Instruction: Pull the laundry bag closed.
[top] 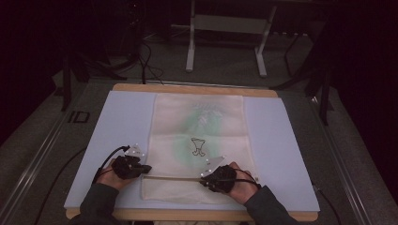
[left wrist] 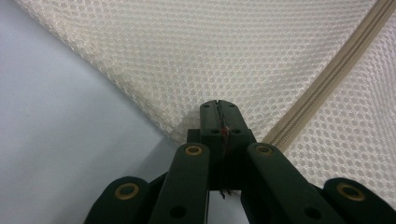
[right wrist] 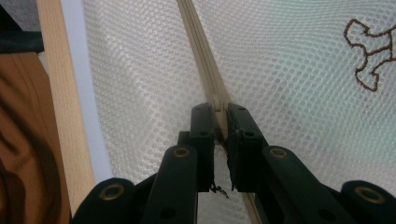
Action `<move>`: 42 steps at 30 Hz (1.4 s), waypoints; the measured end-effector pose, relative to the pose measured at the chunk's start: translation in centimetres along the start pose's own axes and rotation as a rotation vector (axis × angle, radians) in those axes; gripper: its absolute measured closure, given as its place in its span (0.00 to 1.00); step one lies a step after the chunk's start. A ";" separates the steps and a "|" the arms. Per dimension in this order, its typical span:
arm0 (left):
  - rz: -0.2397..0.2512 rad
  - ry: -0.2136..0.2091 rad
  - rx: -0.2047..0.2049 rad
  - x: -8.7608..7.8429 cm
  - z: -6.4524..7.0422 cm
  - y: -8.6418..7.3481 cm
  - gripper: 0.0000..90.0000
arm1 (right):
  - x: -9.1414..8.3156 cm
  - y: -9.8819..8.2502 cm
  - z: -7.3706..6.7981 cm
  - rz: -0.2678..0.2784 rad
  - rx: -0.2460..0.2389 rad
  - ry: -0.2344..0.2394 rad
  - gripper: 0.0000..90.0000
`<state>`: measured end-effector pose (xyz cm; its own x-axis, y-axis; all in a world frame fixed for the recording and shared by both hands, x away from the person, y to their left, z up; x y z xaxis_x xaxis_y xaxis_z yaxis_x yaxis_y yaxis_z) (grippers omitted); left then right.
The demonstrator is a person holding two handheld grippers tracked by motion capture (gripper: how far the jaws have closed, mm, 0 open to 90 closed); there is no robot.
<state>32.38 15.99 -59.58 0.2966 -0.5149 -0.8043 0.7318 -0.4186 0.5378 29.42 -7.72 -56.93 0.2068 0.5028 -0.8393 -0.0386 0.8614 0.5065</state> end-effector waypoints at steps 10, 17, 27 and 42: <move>-0.001 0.000 -0.001 0.0 0.0 0.0 1.00 | -0.3 -0.6 0.1 -0.002 0.010 -0.009 0.91; -0.003 0.003 0.001 0.0 0.0 0.0 1.00 | -0.5 -1.1 0.1 -0.012 0.013 -0.018 0.91; -0.003 0.002 0.001 0.0 0.0 0.0 1.00 | -1.1 -2.2 0.3 -0.018 0.026 -0.031 0.91; -0.004 0.006 0.004 0.0 0.0 0.0 1.00 | -1.7 -3.4 0.5 -0.021 0.048 -0.041 0.91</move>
<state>32.35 16.00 -59.57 0.2974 -0.5088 -0.8079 0.7305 -0.4236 0.5357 29.65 -11.57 -57.11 0.2473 0.4806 -0.8414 0.0131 0.8666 0.4988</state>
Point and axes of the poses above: each handheld gripper's, and its own axes: x roughly forward along the jaws, y roughly out of its top, z roughly to its right, the point moved 9 cm from there along x, roughly forward along the jaws, and after that the axes turned 14 degrees about -x, right-handed, at the moved point
